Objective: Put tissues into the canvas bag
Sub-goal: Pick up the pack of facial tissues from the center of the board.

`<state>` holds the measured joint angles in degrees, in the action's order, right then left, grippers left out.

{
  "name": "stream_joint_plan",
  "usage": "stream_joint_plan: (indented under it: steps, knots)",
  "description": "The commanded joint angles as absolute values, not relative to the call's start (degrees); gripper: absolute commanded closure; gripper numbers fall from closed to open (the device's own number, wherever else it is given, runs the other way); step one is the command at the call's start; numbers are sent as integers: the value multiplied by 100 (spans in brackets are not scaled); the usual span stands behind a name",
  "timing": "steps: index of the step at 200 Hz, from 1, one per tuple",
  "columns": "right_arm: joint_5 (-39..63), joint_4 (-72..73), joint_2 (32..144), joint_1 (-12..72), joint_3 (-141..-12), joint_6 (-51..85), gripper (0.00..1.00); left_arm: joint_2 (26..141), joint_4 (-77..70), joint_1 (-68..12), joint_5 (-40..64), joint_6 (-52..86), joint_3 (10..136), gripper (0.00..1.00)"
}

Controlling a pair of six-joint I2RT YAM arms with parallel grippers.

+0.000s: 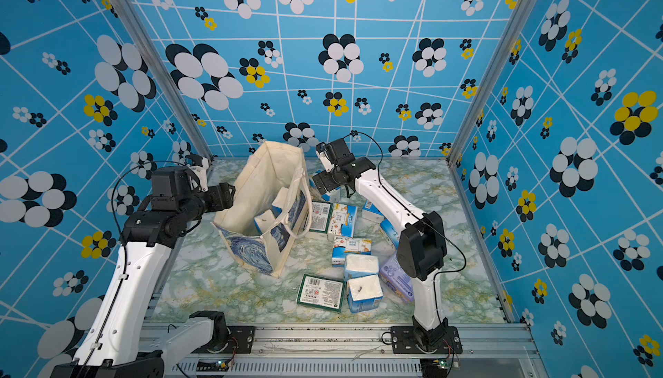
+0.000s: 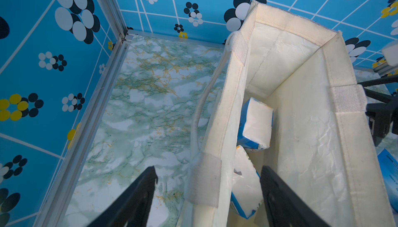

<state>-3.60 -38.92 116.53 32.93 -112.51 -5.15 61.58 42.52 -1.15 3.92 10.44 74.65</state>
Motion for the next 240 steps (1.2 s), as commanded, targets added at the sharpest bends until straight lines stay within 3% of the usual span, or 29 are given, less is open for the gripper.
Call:
stream_joint_plan:
  steps: [1,117,240]
  knots:
    - [-455,-4245,11954,3244,-11562,-571,1,6160,4367,0,754,1177,7385,17]
    - [578,-4734,13418,2910,-12894,-715,1,6209,4320,138,1282,1135,7259,16]
    - [1218,-4711,14060,2776,-13191,-617,1,6229,4122,219,1577,1221,7130,17]
